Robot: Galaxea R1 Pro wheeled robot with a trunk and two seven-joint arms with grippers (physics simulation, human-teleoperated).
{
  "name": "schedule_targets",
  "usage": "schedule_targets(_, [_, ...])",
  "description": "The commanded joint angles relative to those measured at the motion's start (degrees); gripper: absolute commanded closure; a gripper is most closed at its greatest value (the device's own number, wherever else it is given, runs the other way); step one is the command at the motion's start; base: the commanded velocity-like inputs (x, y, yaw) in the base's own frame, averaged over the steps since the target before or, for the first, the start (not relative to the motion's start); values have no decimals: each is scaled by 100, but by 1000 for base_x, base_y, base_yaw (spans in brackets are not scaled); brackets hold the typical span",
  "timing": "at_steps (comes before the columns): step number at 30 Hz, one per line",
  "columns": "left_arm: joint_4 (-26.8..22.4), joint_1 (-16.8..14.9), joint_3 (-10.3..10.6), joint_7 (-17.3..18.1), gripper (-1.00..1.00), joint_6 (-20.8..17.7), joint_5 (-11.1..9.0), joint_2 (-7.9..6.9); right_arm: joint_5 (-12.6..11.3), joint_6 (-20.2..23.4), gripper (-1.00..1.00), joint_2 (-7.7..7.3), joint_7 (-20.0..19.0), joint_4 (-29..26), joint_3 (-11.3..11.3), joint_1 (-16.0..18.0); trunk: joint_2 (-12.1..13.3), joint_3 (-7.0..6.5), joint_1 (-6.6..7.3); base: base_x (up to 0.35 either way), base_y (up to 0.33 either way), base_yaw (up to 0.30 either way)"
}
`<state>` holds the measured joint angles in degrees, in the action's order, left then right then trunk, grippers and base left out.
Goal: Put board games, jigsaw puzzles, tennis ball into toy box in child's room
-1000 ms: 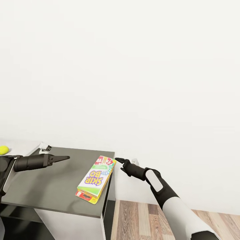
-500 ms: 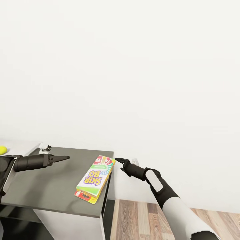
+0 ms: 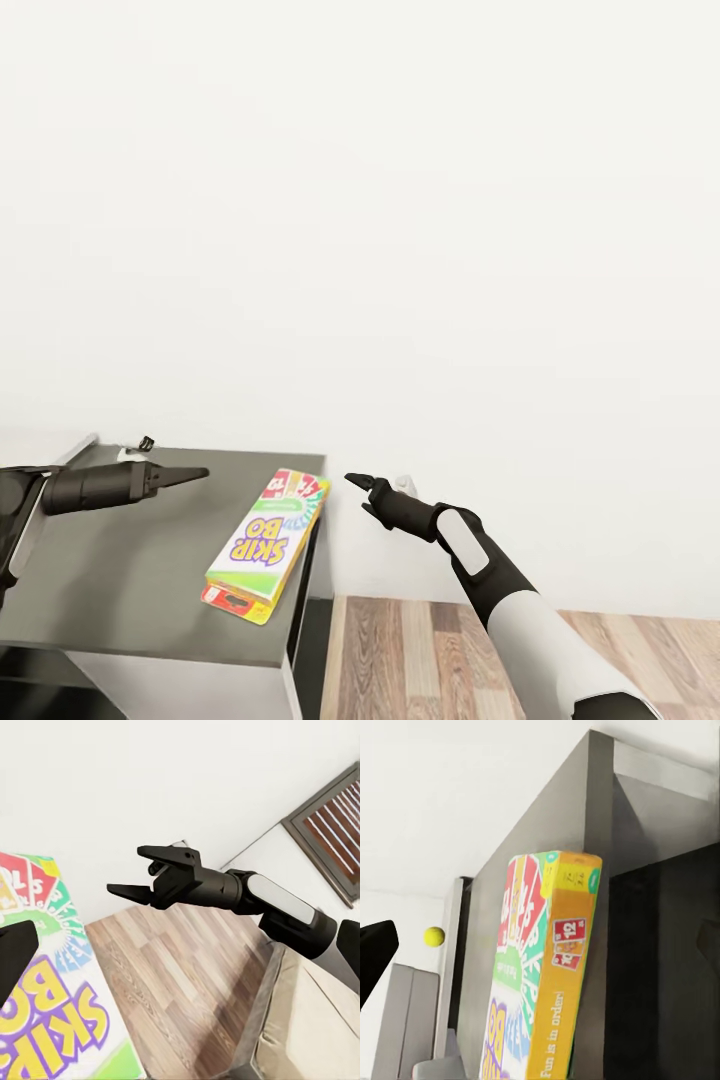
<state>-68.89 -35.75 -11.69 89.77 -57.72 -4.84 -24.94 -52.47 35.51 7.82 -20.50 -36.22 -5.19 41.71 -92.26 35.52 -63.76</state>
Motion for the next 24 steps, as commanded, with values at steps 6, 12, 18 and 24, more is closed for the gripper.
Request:
schedule_targets(6, [-1,-2,1,23,-100,-55,1,-2,-3,10,-100,7,0,1,-6,4,-3,55,-1,60,0,-120])
schedule_targets(12, [-1,-2,1,23,-100,-56,1,-2,1,8,-100,24,12,1,-8,4,-3,103,-1,20,1,-120])
schedule_targets(18, [-1,-2,1,23,-100,-63,1,-2,0,8,-100,26,30,1,-9,4,-3,152,-1,112,56,-120])
schedule_targets(24, [-1,-2,1,23,-100,-63,1,-2,0,8,-100,27,34,1,-9,4,-3,187,-1,24,10,-74])
